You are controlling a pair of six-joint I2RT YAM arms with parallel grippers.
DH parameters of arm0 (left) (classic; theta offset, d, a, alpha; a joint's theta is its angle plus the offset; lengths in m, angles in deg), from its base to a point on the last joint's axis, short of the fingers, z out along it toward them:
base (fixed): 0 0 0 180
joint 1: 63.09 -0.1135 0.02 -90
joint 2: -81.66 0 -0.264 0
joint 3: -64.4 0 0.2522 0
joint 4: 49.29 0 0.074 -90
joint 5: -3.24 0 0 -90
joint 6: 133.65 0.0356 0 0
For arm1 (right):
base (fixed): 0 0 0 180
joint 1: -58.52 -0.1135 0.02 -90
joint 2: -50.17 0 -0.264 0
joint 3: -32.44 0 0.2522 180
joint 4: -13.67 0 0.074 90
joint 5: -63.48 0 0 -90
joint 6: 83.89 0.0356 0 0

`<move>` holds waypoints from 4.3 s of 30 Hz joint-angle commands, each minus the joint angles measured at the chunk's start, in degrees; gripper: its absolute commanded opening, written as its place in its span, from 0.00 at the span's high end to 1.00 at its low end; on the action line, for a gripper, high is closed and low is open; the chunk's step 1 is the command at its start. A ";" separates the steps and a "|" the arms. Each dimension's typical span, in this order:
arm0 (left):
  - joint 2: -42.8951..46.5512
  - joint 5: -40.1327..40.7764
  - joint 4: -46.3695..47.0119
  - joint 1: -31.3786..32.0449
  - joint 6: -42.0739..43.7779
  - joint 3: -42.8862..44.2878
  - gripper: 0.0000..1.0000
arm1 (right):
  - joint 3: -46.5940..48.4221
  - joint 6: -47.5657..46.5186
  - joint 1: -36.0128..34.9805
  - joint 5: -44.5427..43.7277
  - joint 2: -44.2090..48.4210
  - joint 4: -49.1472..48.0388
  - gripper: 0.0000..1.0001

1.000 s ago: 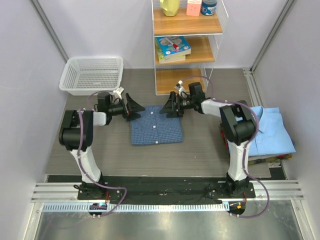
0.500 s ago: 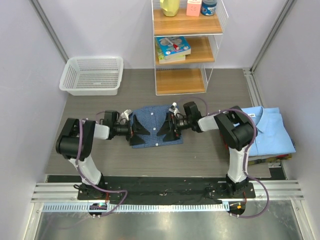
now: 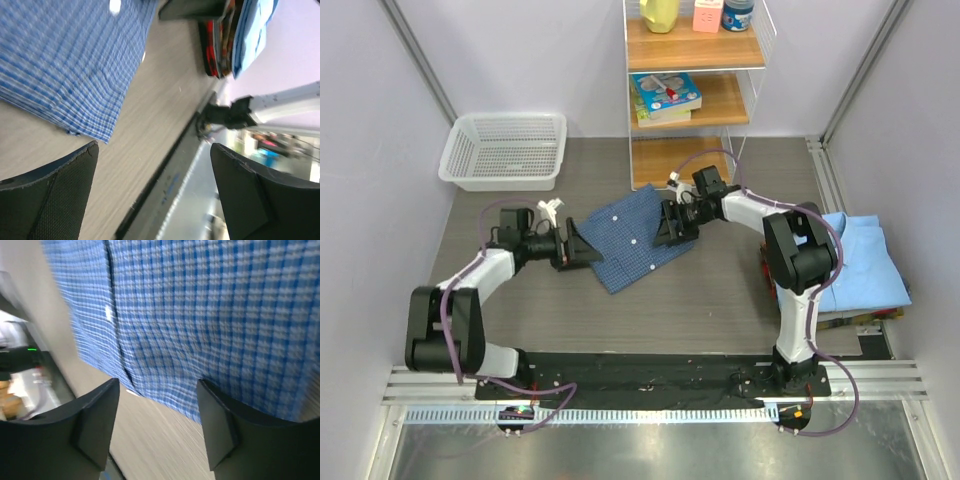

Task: Fold and stack the long sleeve shirts
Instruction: Fold the shirt

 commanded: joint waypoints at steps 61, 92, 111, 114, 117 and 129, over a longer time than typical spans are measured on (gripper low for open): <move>10.70 25.87 26.53 -9.36 -41.09 -18.33 0.00 | 11.92 -7.28 -25.50 -25.82 1.90 -0.85 0.11; 0.05 36.94 34.12 4.36 -41.99 -9.90 0.00 | -0.39 -12.20 -25.41 -32.23 1.66 2.84 0.17; 5.77 15.79 22.77 -7.96 -16.93 -0.94 0.34 | 0.75 -13.87 -25.41 -24.69 5.26 4.43 0.15; 1.92 12.00 19.45 -4.72 -17.02 3.63 0.48 | 1.53 -13.35 -24.98 -21.52 8.51 4.07 0.12; -0.73 13.05 15.75 -0.15 -15.62 7.06 0.58 | 2.33 -11.24 -22.35 -19.14 10.88 4.07 0.11; -14.98 21.20 -4.12 -0.55 -2.44 9.80 0.84 | 0.22 -10.79 -15.39 -19.48 8.78 8.64 0.13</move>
